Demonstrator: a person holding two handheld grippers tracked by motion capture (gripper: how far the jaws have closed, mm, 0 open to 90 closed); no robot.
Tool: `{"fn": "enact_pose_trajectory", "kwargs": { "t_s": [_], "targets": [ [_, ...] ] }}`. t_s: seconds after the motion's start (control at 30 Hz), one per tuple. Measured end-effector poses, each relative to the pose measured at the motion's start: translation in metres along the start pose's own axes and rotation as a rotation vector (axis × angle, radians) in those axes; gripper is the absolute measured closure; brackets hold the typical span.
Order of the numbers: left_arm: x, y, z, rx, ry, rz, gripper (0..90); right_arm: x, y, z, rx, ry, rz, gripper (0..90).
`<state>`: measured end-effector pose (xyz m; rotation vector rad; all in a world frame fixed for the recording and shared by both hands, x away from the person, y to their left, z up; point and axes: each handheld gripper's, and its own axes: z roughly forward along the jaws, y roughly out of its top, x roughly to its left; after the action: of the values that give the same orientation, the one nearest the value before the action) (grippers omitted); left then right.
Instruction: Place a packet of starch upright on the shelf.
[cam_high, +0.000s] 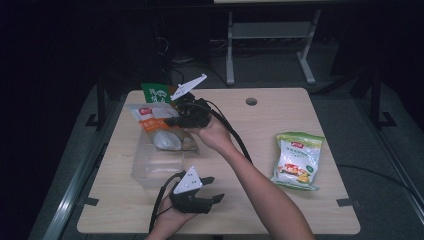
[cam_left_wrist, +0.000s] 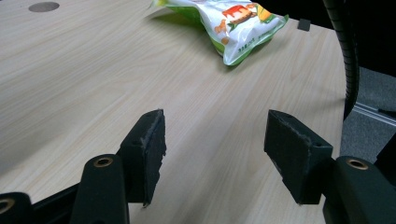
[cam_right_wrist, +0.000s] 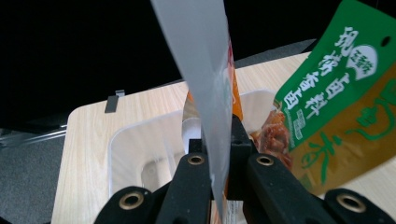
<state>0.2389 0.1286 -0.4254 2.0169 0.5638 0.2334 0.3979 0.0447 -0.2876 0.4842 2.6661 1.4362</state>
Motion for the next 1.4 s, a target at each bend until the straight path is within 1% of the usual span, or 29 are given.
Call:
{"fn": "enact_pose_trajectory", "kwargs": {
  "t_s": [0.07, 0.13, 0.17, 0.23, 0.27, 0.3, 0.37, 0.43, 0.47, 0.5, 0.53, 0.57, 0.6, 0.63, 0.73, 0.9, 0.93, 0.97, 1.0, 1.07, 1.1, 1.17, 1.23, 1.3, 1.4],
  "targets": [
    [0.0, 0.0, -0.001, 0.005, 0.0, -0.004, 37.7, 0.0, 0.001, 0.009, -0.004, 0.005, 0.011, 90.0],
    [0.001, 0.0, -0.001, 0.008, 0.002, 0.002, 37.6, 0.0, 0.001, 0.015, -0.006, 0.008, 0.013, 89.9],
    [0.001, 0.0, -0.001, 0.008, 0.002, 0.002, 37.6, 0.0, 0.001, 0.015, -0.006, 0.008, 0.013, 89.9],
    [0.0, -0.001, -0.002, 0.007, -0.002, 0.001, 37.6, -0.001, 0.001, 0.024, -0.004, 0.011, 0.012, 89.9],
    [0.0, -0.001, -0.002, 0.0, -0.003, -0.007, 37.5, -0.001, 0.001, 0.027, -0.006, 0.015, 0.018, 90.0],
    [0.0, -0.001, -0.002, 0.005, -0.003, -0.003, 37.5, -0.001, 0.0, 0.03, -0.004, 0.017, 0.023, 90.0],
    [0.0, -0.001, -0.002, 0.001, -0.004, -0.005, 37.4, -0.001, 0.0, 0.036, -0.001, 0.023, 0.031, 90.0],
    [0.001, -0.001, -0.002, 0.0, -0.004, -0.005, 37.4, -0.002, -0.001, 0.039, 0.001, 0.02, 0.023, 89.9],
    [0.002, -0.001, -0.003, 0.01, -0.004, 0.013, 37.3, -0.001, -0.002, 0.044, 0.006, 0.028, 0.032, 90.0],
    [0.002, -0.001, -0.003, 0.01, -0.004, 0.013, 37.3, -0.001, -0.002, 0.044, 0.006, 0.028, 0.032, 90.0],
    [0.002, -0.001, -0.003, 0.011, -0.004, 0.016, 37.3, -0.002, -0.004, 0.05, 0.013, 0.03, 0.033, 90.0],
    [0.002, -0.001, -0.003, 0.011, -0.004, 0.016, 37.3, -0.002, -0.004, 0.052, 0.009, 0.036, 0.04, 90.0],
    [0.001, -0.001, -0.003, 0.01, -0.005, 0.014, 37.2, -0.002, -0.005, 0.054, 0.011, 0.035, 0.038, 90.0],
    [0.0, -0.001, -0.004, 0.007, -0.006, -0.003, 37.2, -0.002, -0.006, 0.056, 0.007, 0.041, 0.049, 89.9],
    [0.0, -0.001, -0.004, 0.012, -0.009, 0.006, 37.1, -0.003, -0.009, 0.061, -0.003, 0.045, 0.061, 89.9],
    [0.0, -0.002, -0.004, 0.015, -0.011, 0.007, 37.0, -0.003, -0.012, 0.067, -0.006, 0.051, 0.075, 90.0],
    [0.001, -0.001, -0.004, 0.015, -0.011, 0.021, 37.0, -0.004, -0.014, 0.069, -0.007, 0.05, 0.079, 90.0],
    [0.001, -0.001, -0.004, 0.015, -0.011, 0.02, 37.0, -0.003, -0.015, 0.07, -0.007, 0.055, 0.085, 90.0],
    [0.0, -0.002, -0.004, 0.015, -0.012, 0.015, 36.9, -0.004, -0.017, 0.072, -0.004, 0.052, 0.079, 89.9],
    [0.0, -0.002, -0.004, 0.015, -0.012, 0.009, 36.9, -0.004, -0.02, 0.074, -0.003, 0.058, 0.093, 89.9],
    [0.0, -0.002, -0.004, 0.014, -0.012, 0.009, 36.9, -0.005, -0.022, 0.076, -0.003, 0.06, 0.093, 89.9],
    [0.0, -0.002, -0.004, 0.013, -0.011, 0.008, 36.9, -0.006, -0.024, 0.077, -0.015, 0.075, 0.121, 89.8],
    [0.0, -0.002, -0.004, 0.014, -0.012, 0.01, 36.9, -0.007, -0.026, 0.077, -0.02, 0.066, 0.118, 89.6],
    [0.0, -0.002, -0.004, 0.014, -0.013, 0.008, 36.9, -0.007, -0.026, 0.076, -0.017, 0.071, 0.126, 89.4],
    [-0.001, -0.002, -0.004, 0.013, -0.014, 0.01, 36.9, -0.009, -0.028, 0.075, -0.003, 0.07, 0.117, 87.9]
  ]
}}
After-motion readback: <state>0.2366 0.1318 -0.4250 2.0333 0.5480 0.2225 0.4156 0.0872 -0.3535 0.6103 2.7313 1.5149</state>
